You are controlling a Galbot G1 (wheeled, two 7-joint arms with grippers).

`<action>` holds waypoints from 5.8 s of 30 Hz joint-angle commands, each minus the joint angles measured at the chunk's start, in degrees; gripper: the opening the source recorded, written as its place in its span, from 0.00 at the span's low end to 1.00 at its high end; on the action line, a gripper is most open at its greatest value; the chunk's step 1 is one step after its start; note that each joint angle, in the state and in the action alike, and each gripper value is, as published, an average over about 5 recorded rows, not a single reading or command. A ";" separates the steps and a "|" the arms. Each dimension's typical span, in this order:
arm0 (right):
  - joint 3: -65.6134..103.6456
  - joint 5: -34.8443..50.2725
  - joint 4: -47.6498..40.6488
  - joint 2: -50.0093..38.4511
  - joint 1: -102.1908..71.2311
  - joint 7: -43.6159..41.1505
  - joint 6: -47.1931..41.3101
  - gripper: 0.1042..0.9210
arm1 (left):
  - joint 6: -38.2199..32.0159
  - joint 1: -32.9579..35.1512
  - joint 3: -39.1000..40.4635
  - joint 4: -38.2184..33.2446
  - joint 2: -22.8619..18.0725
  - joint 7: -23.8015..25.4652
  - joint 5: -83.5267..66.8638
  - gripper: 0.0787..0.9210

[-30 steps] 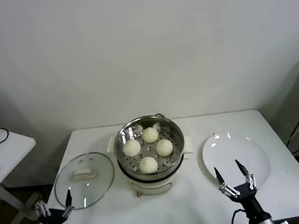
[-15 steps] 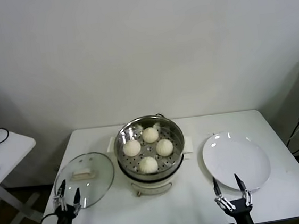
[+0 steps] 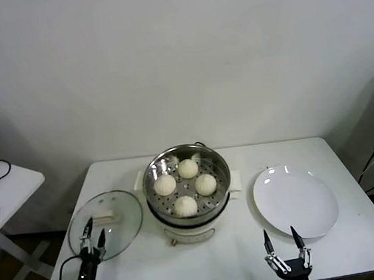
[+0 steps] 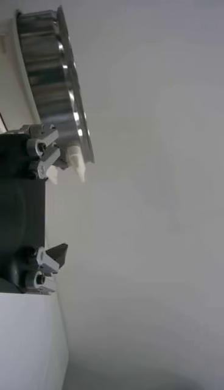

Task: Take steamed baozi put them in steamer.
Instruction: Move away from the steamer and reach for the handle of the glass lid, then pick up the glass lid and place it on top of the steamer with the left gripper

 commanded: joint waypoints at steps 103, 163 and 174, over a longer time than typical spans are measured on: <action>-0.57 -1.03 1.35 0.39 -3.74 0.35 3.17 0.88 | 18.77 -0.61 3.49 -18.68 8.13 17.61 -6.70 0.07; -0.92 -4.11 -0.99 0.23 -4.15 2.62 0.88 0.88 | 41.60 -15.62 43.05 -29.73 -0.63 38.43 13.36 0.07; -0.85 -4.35 -0.86 -0.03 -4.59 2.99 0.97 0.88 | 41.46 -17.21 43.89 -23.84 -8.41 39.20 18.41 0.07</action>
